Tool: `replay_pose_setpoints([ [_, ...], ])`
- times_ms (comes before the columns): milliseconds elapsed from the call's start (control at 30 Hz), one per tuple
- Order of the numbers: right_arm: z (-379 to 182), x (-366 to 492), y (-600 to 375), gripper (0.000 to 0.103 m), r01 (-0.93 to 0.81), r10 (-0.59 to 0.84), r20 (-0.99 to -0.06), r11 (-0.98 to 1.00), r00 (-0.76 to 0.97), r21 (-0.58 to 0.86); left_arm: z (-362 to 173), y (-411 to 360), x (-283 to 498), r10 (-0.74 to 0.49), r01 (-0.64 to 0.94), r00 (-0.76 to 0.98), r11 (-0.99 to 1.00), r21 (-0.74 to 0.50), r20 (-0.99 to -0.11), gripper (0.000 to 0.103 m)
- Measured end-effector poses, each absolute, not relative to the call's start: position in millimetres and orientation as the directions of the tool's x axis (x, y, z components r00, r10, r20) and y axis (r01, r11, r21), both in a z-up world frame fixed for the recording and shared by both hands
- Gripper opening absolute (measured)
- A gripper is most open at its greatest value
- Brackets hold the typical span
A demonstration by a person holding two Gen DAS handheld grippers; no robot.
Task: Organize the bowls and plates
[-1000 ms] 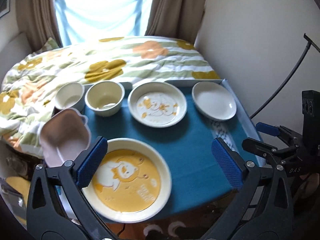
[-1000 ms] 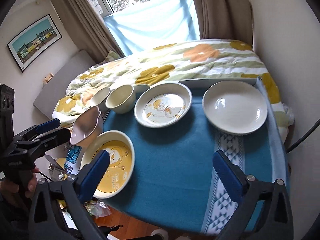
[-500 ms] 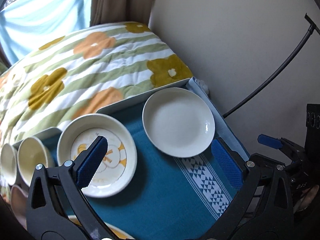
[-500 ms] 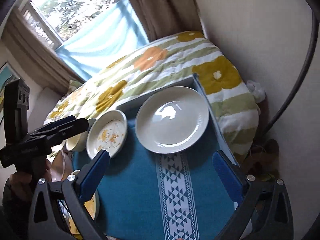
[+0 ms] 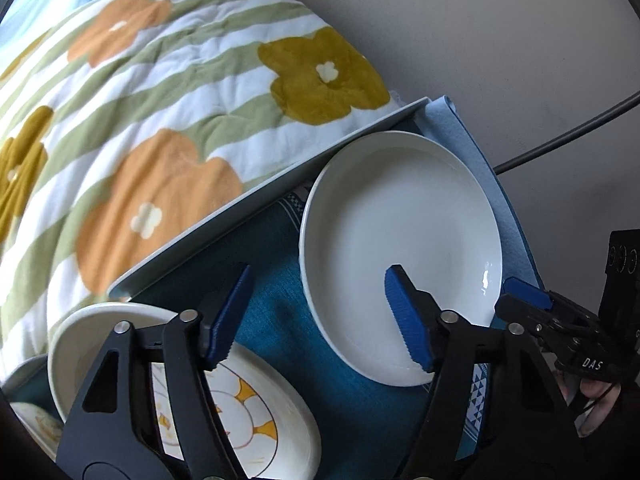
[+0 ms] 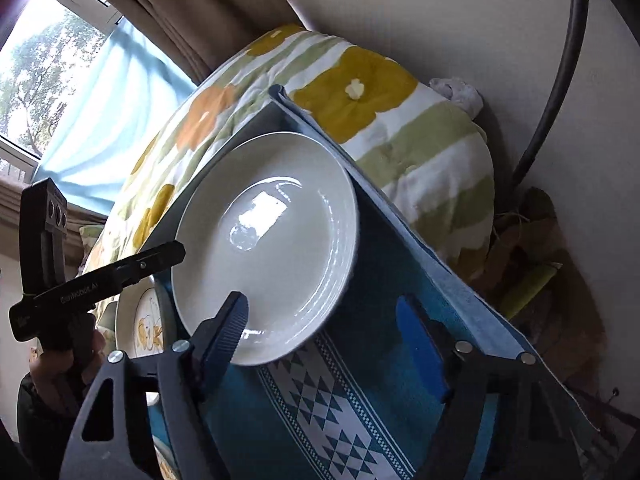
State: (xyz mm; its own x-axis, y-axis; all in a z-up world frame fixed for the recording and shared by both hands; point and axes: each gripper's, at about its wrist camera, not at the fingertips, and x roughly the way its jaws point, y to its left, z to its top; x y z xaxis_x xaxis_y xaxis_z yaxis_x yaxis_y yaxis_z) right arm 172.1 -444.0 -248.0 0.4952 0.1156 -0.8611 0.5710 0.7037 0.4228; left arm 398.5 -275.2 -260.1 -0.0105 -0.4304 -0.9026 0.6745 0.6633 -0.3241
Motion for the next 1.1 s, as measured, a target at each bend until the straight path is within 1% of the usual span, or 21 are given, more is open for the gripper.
replay_pose_setpoints([
  [33,-250.6,173.1,-444.8,0.066,0.582,0.106,-0.864,0.698,0.492,0.417,-262.8,-276.3,400.3,-0.427,0.677,-0.014,0.661,-0.323,-0.904,0.058],
  [100,-255.0,175.2,-446.2,0.056,0.592,0.102,-0.865,0.690,0.492,0.417,-266.5,-278.9,401.3,-0.433,0.680,-0.034,0.651,-0.338,-0.901,0.052],
  [133,-255.9,176.3,-446.5,0.055,0.595,0.097,-0.866,0.688,0.491,0.415,-268.1,-280.4,402.5,-0.435,0.682,-0.038,0.647,-0.342,-0.900,0.051],
  [233,-257.2,177.9,-447.2,0.046,0.607,0.075,-0.868,0.685,0.490,0.402,-270.5,-281.8,404.1,-0.439,0.686,-0.044,0.639,-0.347,-0.897,0.046],
  [300,-260.6,179.3,-449.2,0.038,0.612,0.079,-0.867,0.677,0.491,0.409,-272.0,-281.6,405.1,-0.446,0.684,-0.054,0.635,-0.359,-0.893,0.034],
  [333,-262.2,180.5,-449.8,0.033,0.615,0.079,-0.870,0.675,0.487,0.406,-273.0,-281.3,406.5,-0.448,0.684,-0.056,0.634,-0.361,-0.892,0.033],
  [367,-263.0,181.5,-449.1,0.032,0.617,0.078,-0.871,0.675,0.485,0.405,-273.7,-281.7,406.8,-0.448,0.686,-0.057,0.632,-0.361,-0.892,0.030],
  [400,-263.4,181.4,-448.6,0.028,0.618,0.078,-0.870,0.673,0.487,0.406,-274.6,-282.5,407.2,-0.448,0.688,-0.058,0.629,-0.361,-0.892,0.026],
  [500,-265.3,183.7,-446.2,0.018,0.614,0.073,-0.870,0.680,0.488,0.401,-276.8,-284.1,406.7,-0.438,0.698,-0.045,0.629,-0.342,-0.898,0.019],
  [600,-268.2,185.8,-446.0,0.017,0.612,0.078,-0.872,0.682,0.483,0.401,-279.2,-286.9,405.2,-0.430,0.704,-0.033,0.631,-0.326,-0.902,0.016],
  [733,-269.5,187.2,-447.2,0.017,0.601,0.093,-0.871,0.688,0.483,0.407,-277.3,-289.0,402.2,-0.418,0.717,-0.004,0.632,-0.294,-0.908,0.016],
  [1100,-258.0,186.5,-443.9,0.017,0.536,0.078,-0.859,0.752,0.506,0.383,-260.5,-285.2,390.4,-0.419,0.725,0.072,0.645,-0.242,-0.905,0.017],
])
